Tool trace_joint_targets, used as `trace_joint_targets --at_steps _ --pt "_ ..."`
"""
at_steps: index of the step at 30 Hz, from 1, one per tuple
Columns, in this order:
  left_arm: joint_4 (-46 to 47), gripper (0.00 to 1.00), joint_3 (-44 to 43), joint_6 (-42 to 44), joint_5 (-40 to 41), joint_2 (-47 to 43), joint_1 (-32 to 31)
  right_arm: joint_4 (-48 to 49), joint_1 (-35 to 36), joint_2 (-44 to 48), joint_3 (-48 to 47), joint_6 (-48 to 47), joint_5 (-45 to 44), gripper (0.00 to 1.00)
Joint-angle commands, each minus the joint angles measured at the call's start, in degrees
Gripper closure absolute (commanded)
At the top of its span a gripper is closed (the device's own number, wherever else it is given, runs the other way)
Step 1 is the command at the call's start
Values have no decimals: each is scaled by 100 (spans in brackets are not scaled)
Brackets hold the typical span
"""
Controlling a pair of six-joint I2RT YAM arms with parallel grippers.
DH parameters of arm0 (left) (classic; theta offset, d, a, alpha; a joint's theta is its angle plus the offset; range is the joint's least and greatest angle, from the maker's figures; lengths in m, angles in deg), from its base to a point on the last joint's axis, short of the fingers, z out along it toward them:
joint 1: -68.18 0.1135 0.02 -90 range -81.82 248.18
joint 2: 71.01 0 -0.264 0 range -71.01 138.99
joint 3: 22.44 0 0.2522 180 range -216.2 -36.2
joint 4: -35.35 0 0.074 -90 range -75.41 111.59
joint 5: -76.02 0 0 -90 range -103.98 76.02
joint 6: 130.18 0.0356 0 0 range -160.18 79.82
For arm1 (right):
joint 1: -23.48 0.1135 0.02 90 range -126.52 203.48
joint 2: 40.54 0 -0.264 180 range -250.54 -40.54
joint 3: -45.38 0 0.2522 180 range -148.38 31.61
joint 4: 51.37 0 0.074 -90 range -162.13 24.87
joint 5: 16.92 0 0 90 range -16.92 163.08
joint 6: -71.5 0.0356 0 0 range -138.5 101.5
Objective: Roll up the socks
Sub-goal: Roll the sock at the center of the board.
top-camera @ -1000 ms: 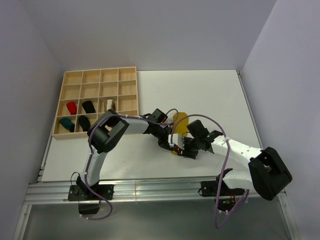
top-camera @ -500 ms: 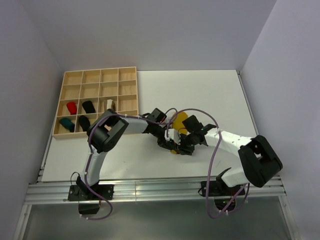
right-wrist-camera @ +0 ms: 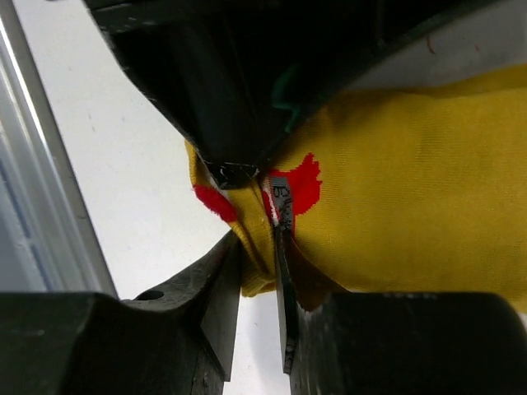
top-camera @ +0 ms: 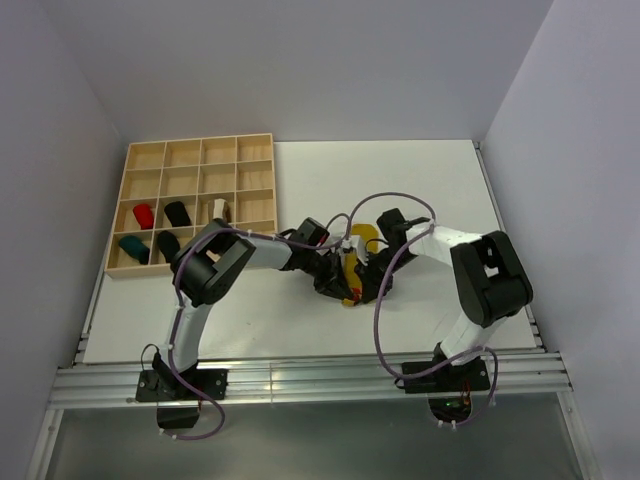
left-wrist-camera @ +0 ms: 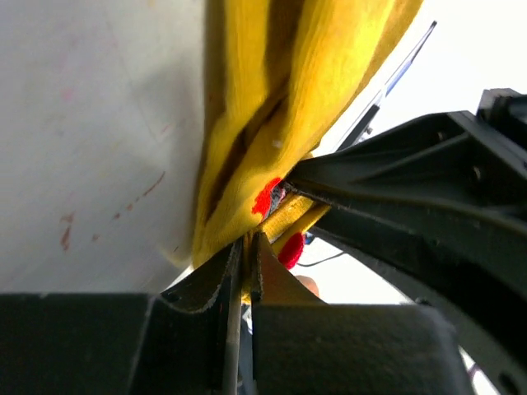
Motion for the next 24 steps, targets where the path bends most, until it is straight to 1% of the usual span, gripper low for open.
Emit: trace_joint_targets --at_steps 1,4,5,6,7,8,11,15,16,18,19,20,21,22,23,24 --pt "165 89 227 -129 465 -289 13 -492 -260 -264 -212 -90 -25 73" --pt "192 82 244 -94 772 -500 13 -843 -445 -605 -510 -203 -25 73" --pt "253 80 271 -94 842 -597 31 -1105 -550 -747 -711 -265 36 73" --pt "280 76 288 -94 921 -650 48 -1238 -594 -879 -818 -301 45 73" --pt "332 75 349 -94 1131 -711 57 -1344 -638 -1150 -923 -405 63 73" --pt "368 75 376 -86 1203 -808 83 -1623 -734 -1274 -1133 -459 167 73" --pt "570 72 534 -68 1571 -1036 127 -2063 -928 -1652 -1468 -687 265 73" --pt "623 70 596 248 2134 -1327 127 -2337 -1104 -1925 -1759 -731 274 73" --pt "588 70 596 483 2466 -1388 119 -2434 -1122 -1987 -1820 -766 283 73" --pt "614 69 613 801 2775 -1573 75 -2689 -1166 -2198 -1978 -846 309 73" --pt "536 68 587 1220 2977 -1678 -4 -2759 -1175 -2259 -2022 -942 344 73" --pt "526 66 587 1459 3466 -1748 -57 -2838 -1184 -2312 -2084 -951 362 73" --pt "535 65 596 1731 3706 -1810 -127 -2917 -1201 -2434 -2128 -1021 370 73" --pt "578 65 631 2265 3961 -1871 -319 -3005 -1219 -2488 -2180 -1074 423 73" --pt "631 64 666 2548 4572 -2002 -443 -3128 -1236 -2549 -2268 -1101 441 73" --pt "693 63 745 2830 4848 -2065 -583 -3181 -1254 -2663 -2312 -1118 458 73"
